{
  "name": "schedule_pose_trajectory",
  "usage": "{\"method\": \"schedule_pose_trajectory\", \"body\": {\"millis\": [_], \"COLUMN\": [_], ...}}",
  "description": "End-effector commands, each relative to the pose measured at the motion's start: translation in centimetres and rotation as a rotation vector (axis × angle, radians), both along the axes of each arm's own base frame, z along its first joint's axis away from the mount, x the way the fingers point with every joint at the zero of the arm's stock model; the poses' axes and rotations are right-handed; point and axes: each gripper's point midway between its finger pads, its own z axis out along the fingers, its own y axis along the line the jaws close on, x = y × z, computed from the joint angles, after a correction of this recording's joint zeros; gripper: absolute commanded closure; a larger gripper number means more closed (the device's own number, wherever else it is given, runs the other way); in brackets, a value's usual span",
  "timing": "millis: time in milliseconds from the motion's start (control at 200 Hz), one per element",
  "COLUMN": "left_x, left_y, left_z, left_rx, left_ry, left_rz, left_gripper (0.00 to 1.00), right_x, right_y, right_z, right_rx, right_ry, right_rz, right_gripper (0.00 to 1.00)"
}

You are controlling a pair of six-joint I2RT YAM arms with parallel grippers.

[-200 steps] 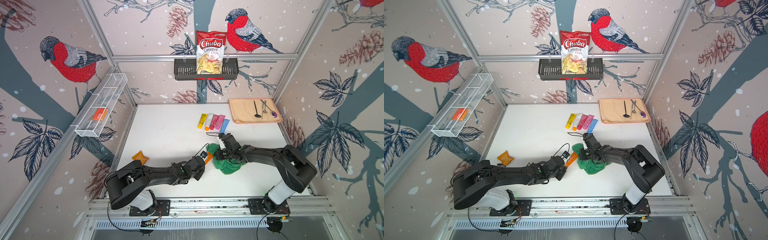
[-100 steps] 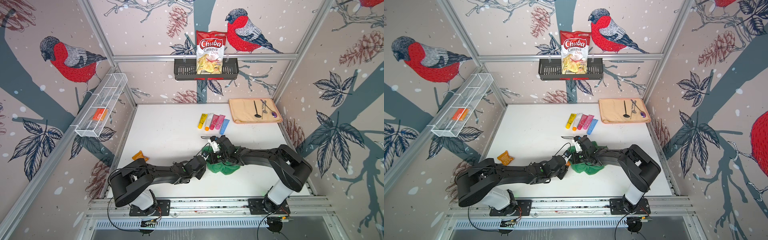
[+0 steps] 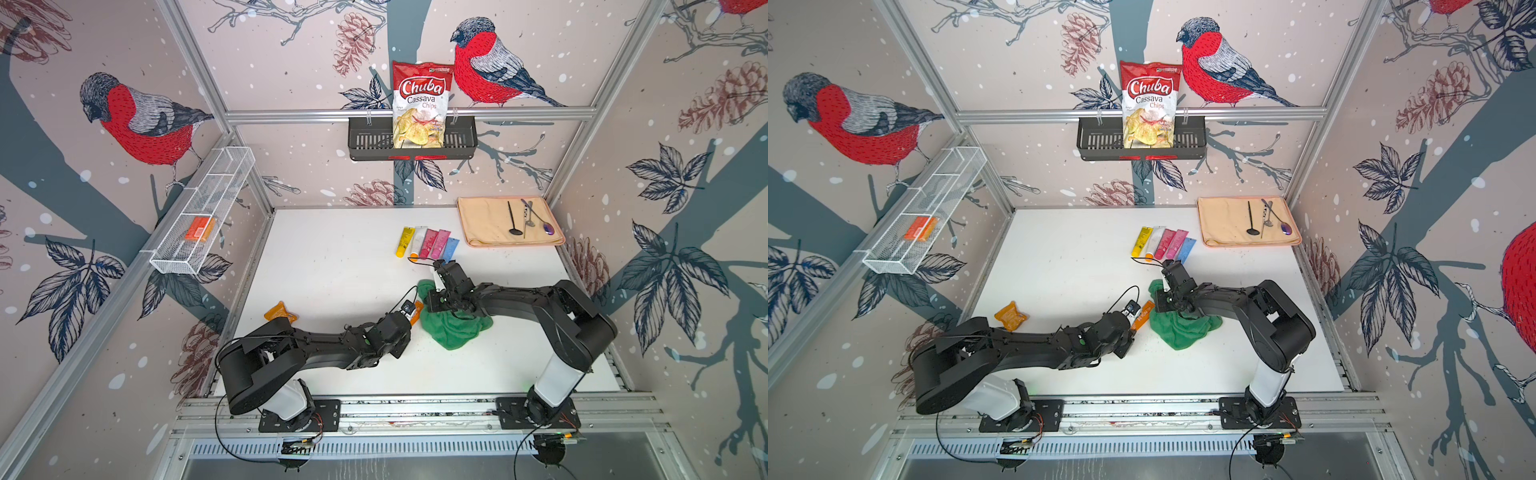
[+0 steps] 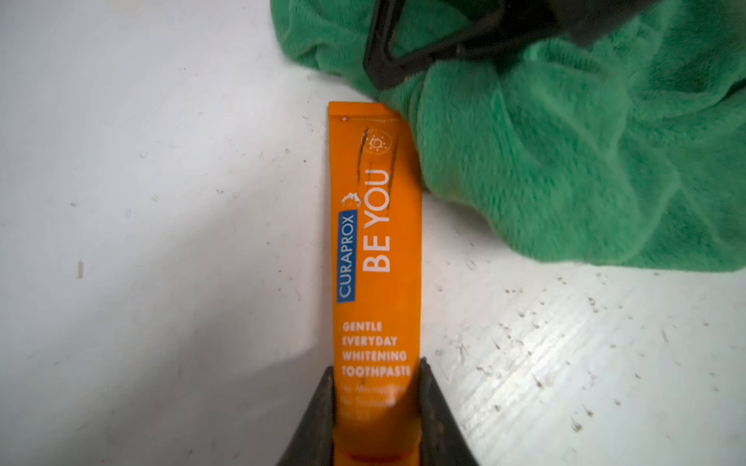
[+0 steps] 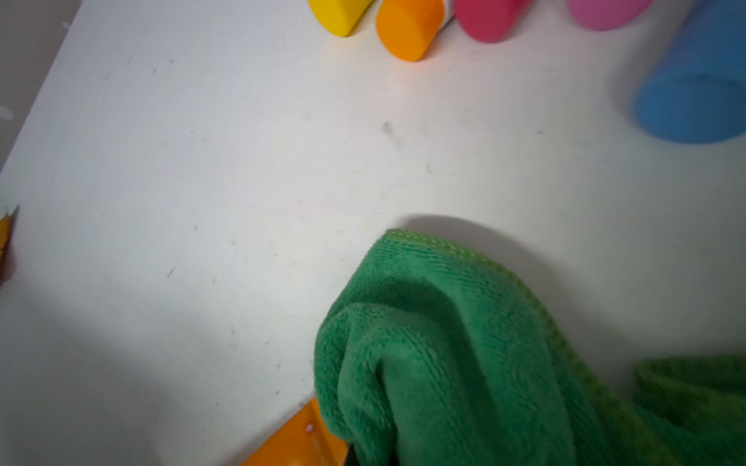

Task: Wipe the surface of the toothpaste tube
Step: Wipe the dirt from the toothpaste tube.

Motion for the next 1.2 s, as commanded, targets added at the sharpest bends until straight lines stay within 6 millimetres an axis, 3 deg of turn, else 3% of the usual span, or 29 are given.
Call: {"method": "schedule_pose_trajectory", "body": {"millis": [0,95,235,370,535,675,845,1046,1111,1196], "left_x": [-0.2,-0.2,0.0,0.2,0.3,0.3,0.0,-0.2,-0.1,0.0], "left_y": [-0.7,-0.7,-0.6,-0.5,-0.7,-0.9,-0.2,-0.1,-0.2,-0.4], "left_z": [0.3,0.3,0.2,0.1,0.1,0.2,0.6,0.7,0.7,0.9], "left_rx": [-0.023,-0.021,-0.018,-0.012,-0.018,-0.022,-0.034,-0.014,0.001,0.011], "left_ry": [-0.004,-0.003,-0.005,0.000,0.001,0.002,-0.011,-0.011,-0.009,-0.006], "left_rz": [-0.034,-0.034,-0.028,-0.017,-0.021,-0.026,-0.016,-0.019,-0.020,-0.025], "left_gripper": [0.89,0.89,0.89,0.89,0.90,0.91,0.91,0.86,0.81,0.63], "right_x": [-1.1,-2.2,-5.2,-7.8,-9.1,-8.5,-5.7,-2.2,-1.4,-1.1], "right_y": [-4.5,-1.5,3.9,5.8,4.7,3.3,-2.3,-7.8,-8.0,-6.7], "right_z": [-2.8,-2.1,0.5,2.1,0.9,-0.6,-2.6,-0.8,0.3,2.1], "right_rx": [-0.242,-0.152,0.039,0.137,0.140,0.073,-0.127,-0.209,-0.173,-0.098], "right_ry": [0.037,0.046,0.071,0.104,0.137,0.137,0.103,0.043,0.024,0.008], "right_rz": [-0.060,0.022,0.166,0.245,0.245,0.201,0.051,-0.096,-0.098,-0.058], "right_gripper": [1.00,1.00,1.00,1.00,1.00,1.00,1.00,1.00,1.00,1.00]}}
